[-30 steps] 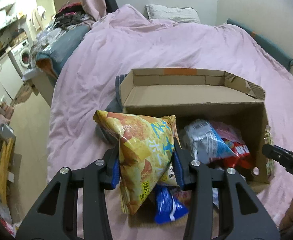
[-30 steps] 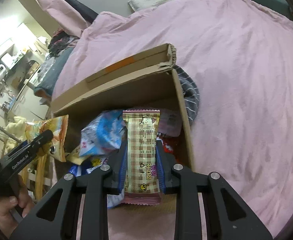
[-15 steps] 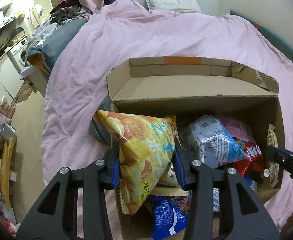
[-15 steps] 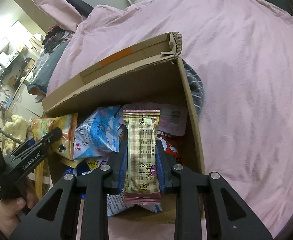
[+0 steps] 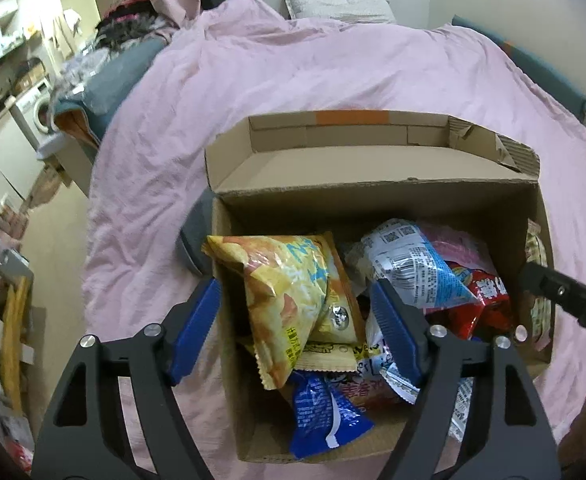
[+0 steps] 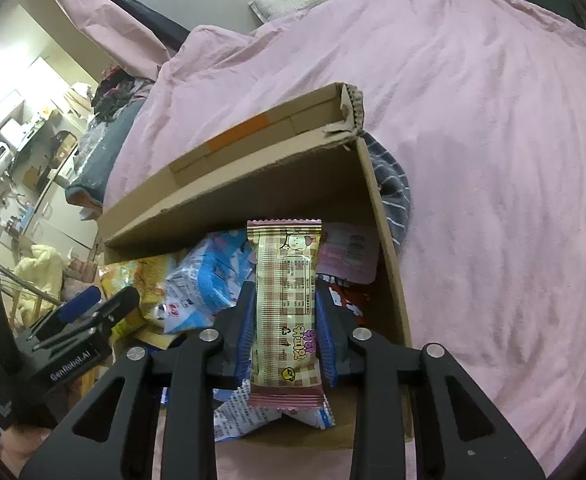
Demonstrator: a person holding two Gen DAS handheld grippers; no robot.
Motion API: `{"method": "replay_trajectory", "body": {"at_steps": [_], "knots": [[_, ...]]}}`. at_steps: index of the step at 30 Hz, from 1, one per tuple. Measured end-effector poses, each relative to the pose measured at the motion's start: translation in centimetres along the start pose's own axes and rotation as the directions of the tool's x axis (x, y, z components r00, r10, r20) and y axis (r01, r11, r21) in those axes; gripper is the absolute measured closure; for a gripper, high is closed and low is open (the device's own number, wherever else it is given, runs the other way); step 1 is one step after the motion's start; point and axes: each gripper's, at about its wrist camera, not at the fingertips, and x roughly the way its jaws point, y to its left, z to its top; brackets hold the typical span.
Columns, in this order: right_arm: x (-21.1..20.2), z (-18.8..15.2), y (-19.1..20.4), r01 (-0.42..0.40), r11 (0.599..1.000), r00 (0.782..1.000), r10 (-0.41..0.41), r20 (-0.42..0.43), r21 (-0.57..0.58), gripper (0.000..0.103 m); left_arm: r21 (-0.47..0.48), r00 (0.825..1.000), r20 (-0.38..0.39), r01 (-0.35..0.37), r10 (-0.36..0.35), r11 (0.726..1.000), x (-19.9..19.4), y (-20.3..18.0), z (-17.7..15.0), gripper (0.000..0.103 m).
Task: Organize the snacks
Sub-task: 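Carry chip bag and wafer bar over the box and open both tools, then lower left tool to the white rice-cake packet and grasp it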
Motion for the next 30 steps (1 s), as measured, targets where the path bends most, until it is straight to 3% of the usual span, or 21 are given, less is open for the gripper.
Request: {"method": "replay_trajectory", "body": {"at_steps": [2, 4, 7, 13, 16, 22, 30], "knots": [[-0.5, 0.1, 0.4, -0.013, 1.0, 1.0, 0.013, 0.018, -0.012, 0.02, 0.0, 1.0, 0.007, -0.002, 0.002, 1.0, -0.4, 0.0, 0.0, 0.028], [-1.4, 0.2, 0.8, -0.02, 1.0, 0.998, 0.021, 0.06, -0.02, 0.01, -0.004, 1.0, 0.011, 0.012, -0.012, 1.0, -0.9, 0.1, 0.0, 0.028], [-1.8, 0.4, 1.2, -0.031, 0.998, 0.997, 0.035, 0.071, -0.046, 0.008, -0.015, 0.999, -0.002, 0.048, -0.048, 0.999, -1.5, 0.3, -0.1, 0.027], [-2.4, 0.8, 1.0, -0.055, 0.998, 0.996, 0.057, 0.073, -0.03, 0.008, -0.005, 0.999, 0.017, 0.028, -0.028, 1.0, -3.3, 0.0, 0.3, 0.026], [-2.8, 0.8, 0.8, -0.061, 0.998, 0.995, 0.062, 0.077, -0.023, 0.008, -0.015, 0.999, 0.027, 0.033, -0.033, 0.999, -4.3, -0.3, 0.1, 0.02], [-4.0, 0.8, 0.5, -0.081, 0.997, 0.992, 0.081, 0.099, -0.006, 0.008, -0.017, 0.992, -0.019, 0.123, -0.124, 0.992, -5.7, -1.5, -1.4, 0.019], [-4.9, 0.2, 0.3, -0.085, 0.996, 0.992, 0.086, 0.098, -0.009, 0.007, 0.136, 0.958, -0.113, 0.277, -0.263, 0.951, -7.7, -4.8, -7.3, 0.019]]}}
